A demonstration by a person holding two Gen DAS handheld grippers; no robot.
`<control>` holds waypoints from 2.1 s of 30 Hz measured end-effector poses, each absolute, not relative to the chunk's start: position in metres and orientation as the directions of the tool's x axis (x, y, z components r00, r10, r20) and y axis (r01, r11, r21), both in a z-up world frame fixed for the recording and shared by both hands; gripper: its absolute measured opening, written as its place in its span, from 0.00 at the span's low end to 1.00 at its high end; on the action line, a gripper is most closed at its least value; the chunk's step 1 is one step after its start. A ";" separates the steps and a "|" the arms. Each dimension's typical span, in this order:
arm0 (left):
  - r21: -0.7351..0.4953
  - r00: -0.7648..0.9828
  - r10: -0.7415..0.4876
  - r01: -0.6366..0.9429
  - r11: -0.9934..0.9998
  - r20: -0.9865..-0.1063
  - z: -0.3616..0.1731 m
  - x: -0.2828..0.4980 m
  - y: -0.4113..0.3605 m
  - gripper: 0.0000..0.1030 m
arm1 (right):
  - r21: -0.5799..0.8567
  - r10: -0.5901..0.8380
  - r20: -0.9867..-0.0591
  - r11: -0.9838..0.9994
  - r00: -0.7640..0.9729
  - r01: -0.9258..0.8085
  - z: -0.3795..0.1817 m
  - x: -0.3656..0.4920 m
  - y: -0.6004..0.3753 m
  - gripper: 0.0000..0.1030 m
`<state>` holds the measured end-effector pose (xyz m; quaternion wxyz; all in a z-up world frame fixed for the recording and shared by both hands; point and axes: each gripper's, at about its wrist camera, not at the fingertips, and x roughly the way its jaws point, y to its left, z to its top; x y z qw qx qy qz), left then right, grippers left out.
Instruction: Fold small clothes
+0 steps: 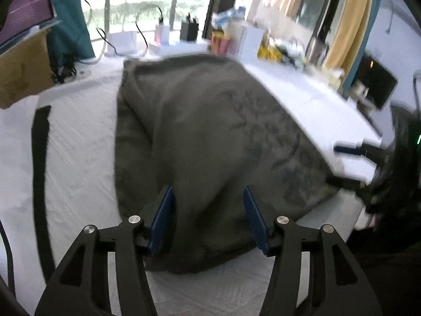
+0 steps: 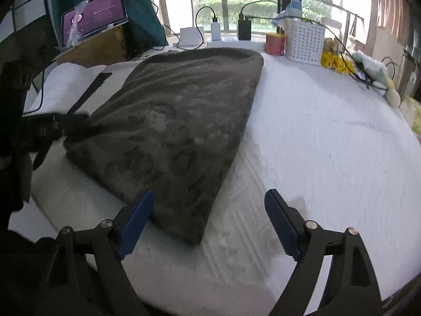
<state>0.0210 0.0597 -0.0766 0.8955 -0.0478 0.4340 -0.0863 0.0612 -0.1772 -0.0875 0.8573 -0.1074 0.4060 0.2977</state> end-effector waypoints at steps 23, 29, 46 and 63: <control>-0.166 0.631 -0.136 0.011 0.986 -0.764 -0.056 0.047 0.078 0.58 | 0.090 0.474 -0.767 0.747 0.432 -0.659 -0.094 0.103 -0.167 0.90; -0.193 0.634 -0.135 -0.022 0.981 -0.761 -0.056 0.075 0.087 0.58 | 0.111 0.476 -0.764 0.762 0.436 -0.638 -0.090 0.134 -0.171 0.90; -0.170 0.639 -0.107 -0.038 0.985 -0.762 -0.057 0.153 0.120 0.58 | 0.111 0.470 -0.769 0.766 0.434 -0.633 -0.087 0.198 -0.155 0.90; -0.200 0.635 -0.119 -0.057 0.978 -0.763 -0.084 0.215 0.158 0.62 | 0.159 0.502 -0.758 0.762 0.417 -0.628 -0.089 0.250 -0.135 0.90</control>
